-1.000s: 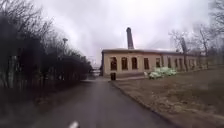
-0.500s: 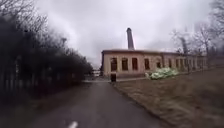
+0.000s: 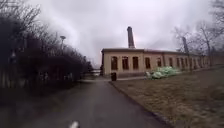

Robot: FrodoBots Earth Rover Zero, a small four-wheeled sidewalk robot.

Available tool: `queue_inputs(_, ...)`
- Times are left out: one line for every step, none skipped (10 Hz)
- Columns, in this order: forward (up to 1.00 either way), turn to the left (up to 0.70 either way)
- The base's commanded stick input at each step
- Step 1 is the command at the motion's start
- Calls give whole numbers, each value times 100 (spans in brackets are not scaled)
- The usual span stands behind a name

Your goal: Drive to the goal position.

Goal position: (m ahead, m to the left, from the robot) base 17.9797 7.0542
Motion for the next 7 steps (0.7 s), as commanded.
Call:
queue_inputs(70,0)
queue_inputs(70,0)
queue_inputs(70,0)
queue_inputs(70,0)
queue_inputs(70,0)
queue_inputs(70,0)
queue_inputs(70,0)
